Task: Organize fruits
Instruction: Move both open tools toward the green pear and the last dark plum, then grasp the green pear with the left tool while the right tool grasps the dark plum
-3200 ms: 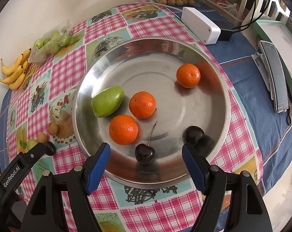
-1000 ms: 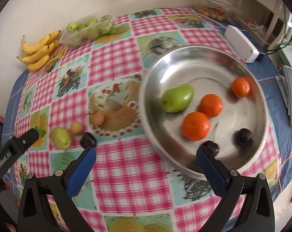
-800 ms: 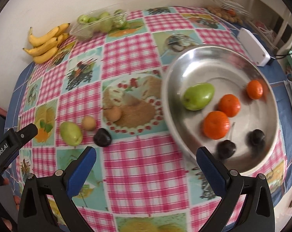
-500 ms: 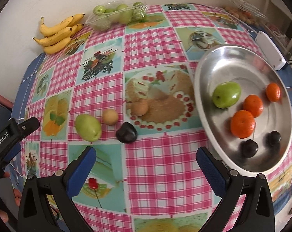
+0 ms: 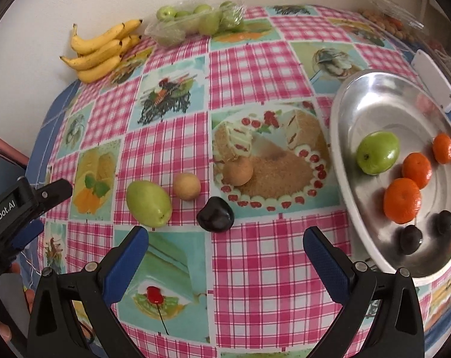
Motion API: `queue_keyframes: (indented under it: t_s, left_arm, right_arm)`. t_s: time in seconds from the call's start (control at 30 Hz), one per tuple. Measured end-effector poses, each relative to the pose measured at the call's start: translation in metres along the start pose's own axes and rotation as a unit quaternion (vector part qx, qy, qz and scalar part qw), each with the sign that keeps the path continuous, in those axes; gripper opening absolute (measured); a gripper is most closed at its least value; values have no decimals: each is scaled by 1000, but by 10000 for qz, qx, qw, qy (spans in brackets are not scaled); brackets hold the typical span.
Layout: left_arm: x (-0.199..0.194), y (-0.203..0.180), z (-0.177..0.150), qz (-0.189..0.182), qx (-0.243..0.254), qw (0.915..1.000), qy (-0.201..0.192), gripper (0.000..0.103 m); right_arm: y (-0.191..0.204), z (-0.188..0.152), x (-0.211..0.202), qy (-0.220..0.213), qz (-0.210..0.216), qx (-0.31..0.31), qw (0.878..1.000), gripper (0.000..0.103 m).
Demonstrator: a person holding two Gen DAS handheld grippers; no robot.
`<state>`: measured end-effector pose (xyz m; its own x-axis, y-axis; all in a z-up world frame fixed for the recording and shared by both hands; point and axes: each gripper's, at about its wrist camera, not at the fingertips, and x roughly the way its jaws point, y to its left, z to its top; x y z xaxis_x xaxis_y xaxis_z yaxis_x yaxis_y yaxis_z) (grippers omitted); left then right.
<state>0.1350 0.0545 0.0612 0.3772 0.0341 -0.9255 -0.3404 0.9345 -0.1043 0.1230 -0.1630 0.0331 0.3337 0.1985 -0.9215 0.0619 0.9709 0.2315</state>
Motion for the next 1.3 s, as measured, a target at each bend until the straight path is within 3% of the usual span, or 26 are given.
queue_keyframes:
  t_s: [0.4,0.43,0.53,0.6,0.73,0.9,1.03,1.13,1.2,1.3]
  left_arm:
    - [21,-22,-2,-441,247,9982,309,103]
    - [21,-26,-3,-517,341,9976,308,103]
    - [23,-35,-5,-609,506,9962,354,103]
    - [24,-39,-7,-776,488,9949,410,100]
    - [28,-47,-10,-1005,550,9918,561,87]
    - [34,-55,-14,-1337,517,9866,775,74]
    - [38,-59,-17,-1390,514,9852,856,68]
    - [41,-60,-18,-1483,485,9835,914,58]
    - [41,-62,-18,-1628,457,9811,937,45]
    - [39,-65,-18,-1598,552,9815,894,43]
  right_arm:
    - [-1,6,19,-82,-15,16,10000,102]
    - [-1,6,20,-84,-16,4,10000,100]
    - [1,8,23,-97,-25,-16,9999,74]
    - [2,8,25,-75,-33,-44,10000,71]
    - [5,7,27,-50,34,-95,9999,47]
    - [5,6,26,-49,87,-99,9999,34]
    - [5,7,27,-38,110,-95,9999,32]
    - [5,7,27,-32,129,-69,9999,32]
    - [5,7,25,-39,139,-68,9999,32]
    - [6,6,21,-67,159,-81,9998,32]
